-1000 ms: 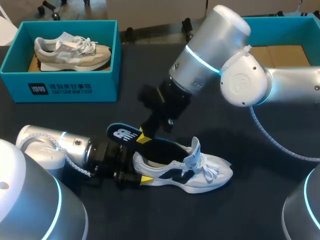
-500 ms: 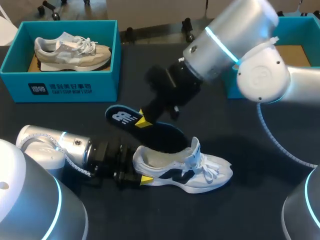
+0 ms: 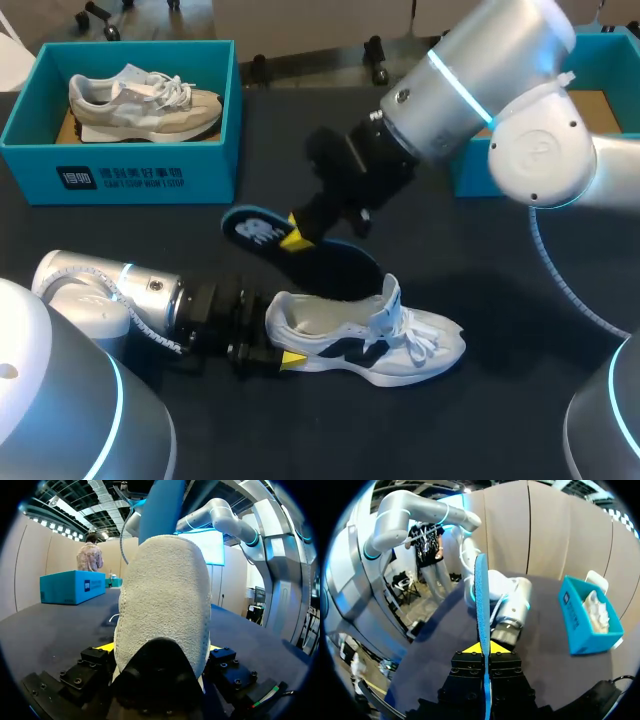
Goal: Take the shoe out of the shoebox, open the shoe tongue, remove and reinsert the insole, then place the shoe into the shoebox
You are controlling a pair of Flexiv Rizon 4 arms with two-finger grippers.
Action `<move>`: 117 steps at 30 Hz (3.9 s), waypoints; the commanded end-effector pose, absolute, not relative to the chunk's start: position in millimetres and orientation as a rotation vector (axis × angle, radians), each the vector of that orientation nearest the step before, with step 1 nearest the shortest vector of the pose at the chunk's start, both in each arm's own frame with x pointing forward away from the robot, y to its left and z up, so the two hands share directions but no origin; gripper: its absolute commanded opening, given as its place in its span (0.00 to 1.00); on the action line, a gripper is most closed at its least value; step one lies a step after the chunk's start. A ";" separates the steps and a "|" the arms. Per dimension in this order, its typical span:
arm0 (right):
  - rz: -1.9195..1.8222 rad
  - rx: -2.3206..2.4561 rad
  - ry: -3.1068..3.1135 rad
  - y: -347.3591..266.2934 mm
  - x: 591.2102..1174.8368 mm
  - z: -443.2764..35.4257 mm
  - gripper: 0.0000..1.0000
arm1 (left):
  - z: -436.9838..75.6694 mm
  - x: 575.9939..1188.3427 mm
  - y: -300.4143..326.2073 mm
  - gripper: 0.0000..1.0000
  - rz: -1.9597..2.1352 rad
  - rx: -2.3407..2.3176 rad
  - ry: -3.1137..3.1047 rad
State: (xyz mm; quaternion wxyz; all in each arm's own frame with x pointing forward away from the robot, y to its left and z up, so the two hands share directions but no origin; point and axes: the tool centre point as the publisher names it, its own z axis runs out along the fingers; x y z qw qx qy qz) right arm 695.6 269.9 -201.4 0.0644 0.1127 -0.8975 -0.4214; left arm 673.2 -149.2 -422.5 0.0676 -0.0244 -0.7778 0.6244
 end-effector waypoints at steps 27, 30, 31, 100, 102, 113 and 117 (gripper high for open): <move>-1.768 0.172 -2.494 209.0 706.9 -74.4 0.00 | -422.4 673.1 -148.3 0.00 1.879 -0.073 -2.345; -1.768 0.172 -2.494 209.0 706.9 -74.4 0.00 | -422.4 673.1 -148.3 0.00 1.879 -0.073 -2.345; -1.768 0.172 -2.494 209.0 706.9 -74.4 0.00 | -422.4 673.1 -148.3 0.00 1.879 -0.073 -2.345; -1.895 -0.487 -2.136 78.2 601.6 51.6 0.00 | -422.4 673.1 -148.3 0.00 1.879 -0.073 -2.345; -1.899 -0.490 -2.135 76.1 597.6 54.4 0.00 | -422.4 673.1 -148.3 0.00 1.879 -0.073 -2.345; -1.886 -0.534 -2.110 65.5 587.2 60.6 0.00 | -422.4 673.1 -148.3 0.00 1.879 -0.073 -2.345; -1.886 -0.534 -2.110 65.5 587.2 60.6 0.00 | -422.4 673.1 -148.3 0.00 1.879 -0.073 -2.345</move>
